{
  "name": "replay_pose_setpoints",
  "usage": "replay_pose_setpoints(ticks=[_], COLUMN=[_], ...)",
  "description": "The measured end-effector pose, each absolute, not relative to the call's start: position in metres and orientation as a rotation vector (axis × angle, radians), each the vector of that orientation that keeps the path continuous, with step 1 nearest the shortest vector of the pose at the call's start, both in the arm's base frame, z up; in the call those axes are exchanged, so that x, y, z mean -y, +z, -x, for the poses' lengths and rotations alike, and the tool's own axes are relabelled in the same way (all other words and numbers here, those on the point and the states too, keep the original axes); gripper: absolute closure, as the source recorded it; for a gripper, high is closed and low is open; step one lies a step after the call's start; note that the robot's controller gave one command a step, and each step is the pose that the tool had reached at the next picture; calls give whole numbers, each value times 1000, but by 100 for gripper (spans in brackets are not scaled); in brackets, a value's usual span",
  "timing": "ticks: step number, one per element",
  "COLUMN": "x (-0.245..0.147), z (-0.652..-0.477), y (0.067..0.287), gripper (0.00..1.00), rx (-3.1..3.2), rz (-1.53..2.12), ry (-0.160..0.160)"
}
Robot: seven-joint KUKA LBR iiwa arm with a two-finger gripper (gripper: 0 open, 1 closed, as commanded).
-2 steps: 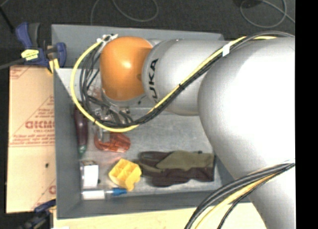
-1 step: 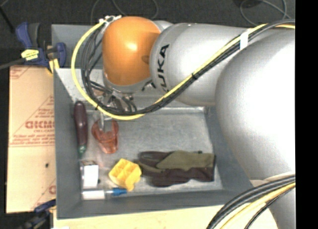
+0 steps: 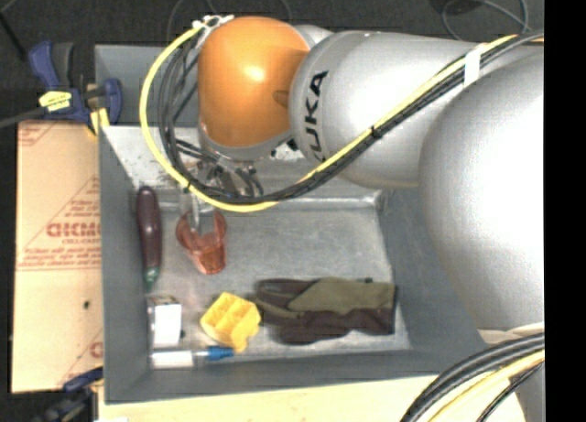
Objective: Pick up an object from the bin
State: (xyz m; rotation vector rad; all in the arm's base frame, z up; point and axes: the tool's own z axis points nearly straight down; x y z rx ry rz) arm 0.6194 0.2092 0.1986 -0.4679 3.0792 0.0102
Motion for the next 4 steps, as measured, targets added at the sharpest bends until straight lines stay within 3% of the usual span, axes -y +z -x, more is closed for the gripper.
replay_pose_setpoints(ticks=[1,2,3,4], x=[-207,-209,-176,-204], z=[-616,-622,-607,-566], y=[219,225,154,120], gripper=[100,100,100,100], rx=[-3096,-3075,-3105,-3053], rz=[492,386,357,513], ry=[5,17,11,17])
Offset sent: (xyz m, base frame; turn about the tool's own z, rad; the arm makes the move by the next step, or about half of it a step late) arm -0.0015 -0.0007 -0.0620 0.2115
